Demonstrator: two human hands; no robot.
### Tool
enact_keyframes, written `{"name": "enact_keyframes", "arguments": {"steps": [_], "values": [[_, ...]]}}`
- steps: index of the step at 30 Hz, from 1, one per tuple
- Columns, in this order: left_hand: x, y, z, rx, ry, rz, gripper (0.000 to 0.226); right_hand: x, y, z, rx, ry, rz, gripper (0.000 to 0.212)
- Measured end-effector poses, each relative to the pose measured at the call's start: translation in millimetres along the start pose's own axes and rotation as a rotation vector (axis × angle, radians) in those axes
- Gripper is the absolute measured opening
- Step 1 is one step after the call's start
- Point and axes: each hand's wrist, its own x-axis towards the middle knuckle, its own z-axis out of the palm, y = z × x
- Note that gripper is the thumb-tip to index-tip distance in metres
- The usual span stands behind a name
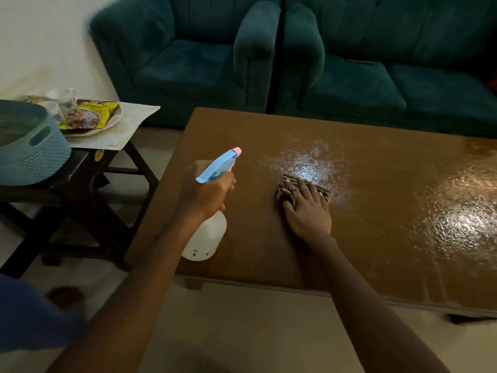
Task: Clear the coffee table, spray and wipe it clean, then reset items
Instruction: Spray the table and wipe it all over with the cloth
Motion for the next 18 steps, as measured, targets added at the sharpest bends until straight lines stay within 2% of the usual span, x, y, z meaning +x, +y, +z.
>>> {"name": "enact_keyframes", "arguments": {"steps": [3, 8, 15, 18], "values": [[0.7, -0.3, 7.2, -0.014, 0.052, 0.011, 0.015, -4.5, -7.7, 0.3, -0.016, 0.003, -0.057, 0.058], [2.6, -3.1, 16.4, -0.012, 0.124, 0.028, 0.014, -20.9, -10.7, 5.9, -0.020, -0.043, -0.308, 0.055], [2.3, -2.8, 13.4, -0.015, 0.230, 0.025, 0.016, -20.6, -26.1, 14.0, 0.014, -0.034, -0.245, 0.056], [3.2, -10.1, 7.8, -0.022, 0.282, 0.031, 0.015, -29.9, -47.0, 18.4, 0.015, -0.056, -0.314, 0.062]]}}
